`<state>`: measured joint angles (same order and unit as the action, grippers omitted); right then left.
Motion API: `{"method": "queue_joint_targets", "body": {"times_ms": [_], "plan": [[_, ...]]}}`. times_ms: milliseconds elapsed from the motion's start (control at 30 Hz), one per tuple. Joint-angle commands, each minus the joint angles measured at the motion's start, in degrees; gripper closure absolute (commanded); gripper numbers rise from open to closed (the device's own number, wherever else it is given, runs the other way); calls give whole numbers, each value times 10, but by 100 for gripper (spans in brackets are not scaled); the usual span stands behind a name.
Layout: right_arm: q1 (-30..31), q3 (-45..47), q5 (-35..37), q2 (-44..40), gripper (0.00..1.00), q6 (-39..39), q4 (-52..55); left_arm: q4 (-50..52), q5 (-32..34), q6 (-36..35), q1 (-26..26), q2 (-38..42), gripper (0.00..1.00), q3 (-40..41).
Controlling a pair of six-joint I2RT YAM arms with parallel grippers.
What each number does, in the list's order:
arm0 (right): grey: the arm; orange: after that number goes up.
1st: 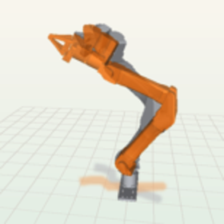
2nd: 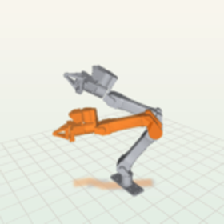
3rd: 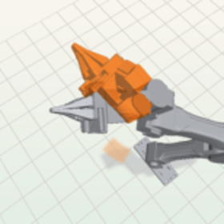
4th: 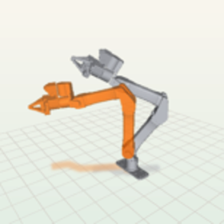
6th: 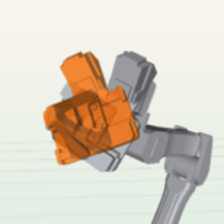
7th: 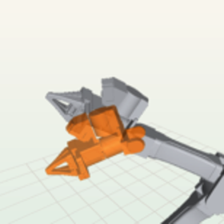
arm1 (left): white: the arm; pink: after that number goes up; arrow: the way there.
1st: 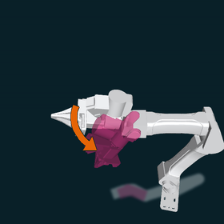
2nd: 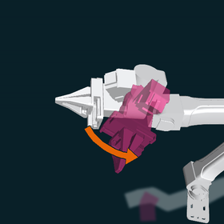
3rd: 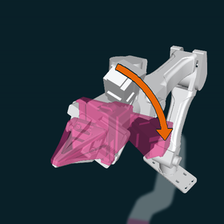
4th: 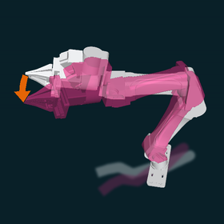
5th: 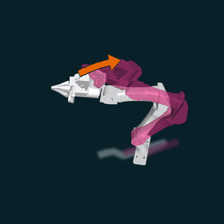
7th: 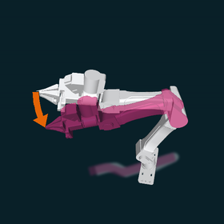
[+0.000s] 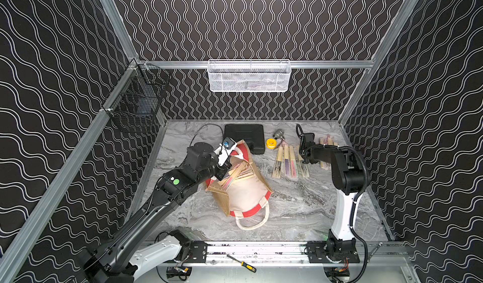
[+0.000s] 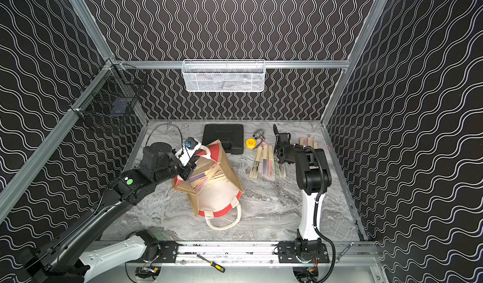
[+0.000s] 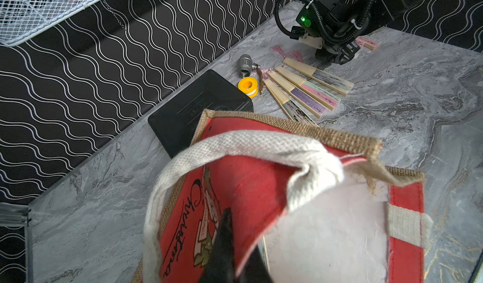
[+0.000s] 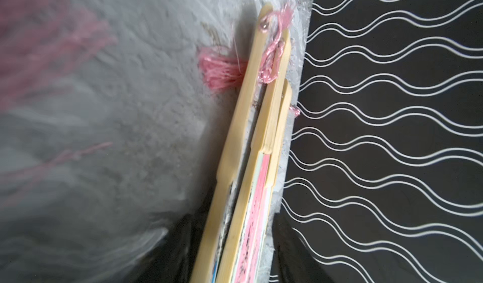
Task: Take out the folding fans from the tote bags
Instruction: Place the folding fan at the center of the board.
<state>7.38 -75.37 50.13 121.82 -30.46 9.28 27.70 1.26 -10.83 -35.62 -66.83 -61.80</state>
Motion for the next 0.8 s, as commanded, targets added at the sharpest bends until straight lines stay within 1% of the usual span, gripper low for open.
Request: {"method": "queue_joint_targets", "body": {"times_ms": [0, 67, 133, 167, 400, 533, 767], "plan": [[0, -12, -59, -8, 47, 47, 48, -32, 0, -2, 0, 0, 100, 0], [0, -19, -82, -12, 46, 63, 55, -32, 1, -2, 0, 0, 100, 0], [-1, -30, -125, -18, 46, 88, 74, -32, 1, -2, 1, 1, 100, 0], [-1, -37, -129, -16, 46, 96, 79, -32, 1, -3, 1, 2, 100, 0], [-17, -86, -128, 19, 46, 135, 118, -33, 5, -3, 1, 1, 100, 2], [-27, -115, -105, 50, 46, 146, 140, -33, 6, -4, 0, -1, 100, 1], [-33, -141, -77, 78, 47, 159, 154, -33, 8, -5, 1, -5, 100, 2]]}}
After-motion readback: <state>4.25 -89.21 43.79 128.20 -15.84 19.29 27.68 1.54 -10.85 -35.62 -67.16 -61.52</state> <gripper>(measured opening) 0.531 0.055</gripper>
